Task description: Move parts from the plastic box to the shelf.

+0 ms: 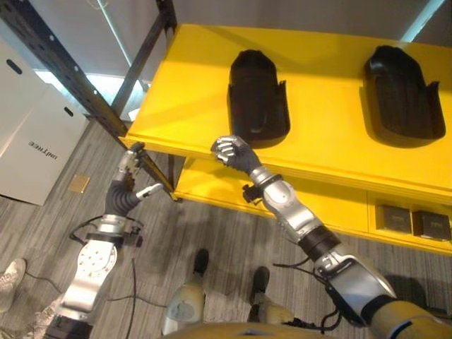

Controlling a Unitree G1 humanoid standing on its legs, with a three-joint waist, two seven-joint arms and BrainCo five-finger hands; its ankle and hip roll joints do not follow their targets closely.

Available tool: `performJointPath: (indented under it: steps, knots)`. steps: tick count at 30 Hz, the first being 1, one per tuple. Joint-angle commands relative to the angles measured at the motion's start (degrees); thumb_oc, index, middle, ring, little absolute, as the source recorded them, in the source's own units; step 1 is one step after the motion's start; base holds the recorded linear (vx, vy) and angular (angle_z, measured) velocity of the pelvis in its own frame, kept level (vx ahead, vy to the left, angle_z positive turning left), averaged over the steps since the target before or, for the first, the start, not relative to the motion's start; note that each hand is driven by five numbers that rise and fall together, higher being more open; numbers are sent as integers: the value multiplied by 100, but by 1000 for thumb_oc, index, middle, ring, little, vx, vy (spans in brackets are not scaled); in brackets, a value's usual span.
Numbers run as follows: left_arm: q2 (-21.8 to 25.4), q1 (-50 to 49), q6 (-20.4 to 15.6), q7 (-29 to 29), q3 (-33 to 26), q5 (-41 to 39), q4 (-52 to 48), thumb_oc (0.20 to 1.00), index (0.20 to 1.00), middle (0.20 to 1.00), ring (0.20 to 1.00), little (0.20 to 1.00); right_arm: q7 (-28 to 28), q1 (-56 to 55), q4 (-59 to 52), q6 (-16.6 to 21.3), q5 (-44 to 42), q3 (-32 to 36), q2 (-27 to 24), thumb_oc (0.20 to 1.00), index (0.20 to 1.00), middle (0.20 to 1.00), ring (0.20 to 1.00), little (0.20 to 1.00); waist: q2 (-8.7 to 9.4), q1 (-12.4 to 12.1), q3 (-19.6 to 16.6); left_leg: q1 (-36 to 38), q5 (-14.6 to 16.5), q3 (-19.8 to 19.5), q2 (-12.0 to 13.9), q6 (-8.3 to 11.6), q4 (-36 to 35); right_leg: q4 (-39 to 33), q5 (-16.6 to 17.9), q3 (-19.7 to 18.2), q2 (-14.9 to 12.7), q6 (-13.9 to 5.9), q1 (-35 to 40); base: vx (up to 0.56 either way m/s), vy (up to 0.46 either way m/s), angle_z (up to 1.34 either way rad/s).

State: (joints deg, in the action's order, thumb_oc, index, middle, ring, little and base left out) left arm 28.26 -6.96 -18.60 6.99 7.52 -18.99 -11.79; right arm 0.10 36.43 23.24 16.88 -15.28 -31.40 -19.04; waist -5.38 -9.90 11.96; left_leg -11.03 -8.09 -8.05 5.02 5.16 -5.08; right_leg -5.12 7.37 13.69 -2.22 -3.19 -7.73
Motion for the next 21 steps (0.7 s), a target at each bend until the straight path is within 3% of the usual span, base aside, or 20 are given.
performJointPath:
  steps: [1,4,8,12,16,21]
  knots:
    - [304,354,-317,-7,148,-108,-71,1000,1000,1000,1000,1000,-523,591,322,-28,-68,529,-357,200,200,200,200,200,303,-63,23,291,680,146,-95,-81,8,12,-1148,-17,-399,-367,679,17,24,6]
    - [270,325,-282,20,89,-50,-63,1000,1000,1000,1000,1000,-504,281,-208,43,-294,746,-405,200,200,200,200,200,312,-6,30,297,693,171,-100,-89,8,12,-1151,-33,-399,-373,681,13,19,8]
    - [121,28,-201,126,-379,100,-89,1000,1000,1000,1000,1000,-75,-1391,-2675,381,-979,1682,-576,200,200,200,200,200,407,343,76,348,766,346,-76,-116,8,12,-1128,-185,-398,-397,623,7,33,5]
    - [-13,-289,-204,163,-686,109,-217,1000,1000,1000,1000,1000,349,-2465,-3930,535,-1420,2194,-628,200,200,200,200,200,489,639,126,382,816,521,-40,-121,8,12,-1094,-315,-396,-409,559,-6,24,-27]
    - [-108,-533,-172,147,-846,144,-301,1000,1000,1000,1000,1000,714,-3257,-4451,410,-1511,2233,-752,200,200,200,200,200,541,855,170,445,858,648,-1,-121,8,12,-1067,-410,-402,-417,522,-7,20,-23]
    - [-130,-583,-164,138,-803,231,-356,1000,1000,1000,1000,1000,724,-3246,-3872,242,-1296,1853,-816,200,200,200,200,200,547,949,217,496,882,724,15,-138,8,12,-1036,-497,-406,-418,504,-13,7,-17]
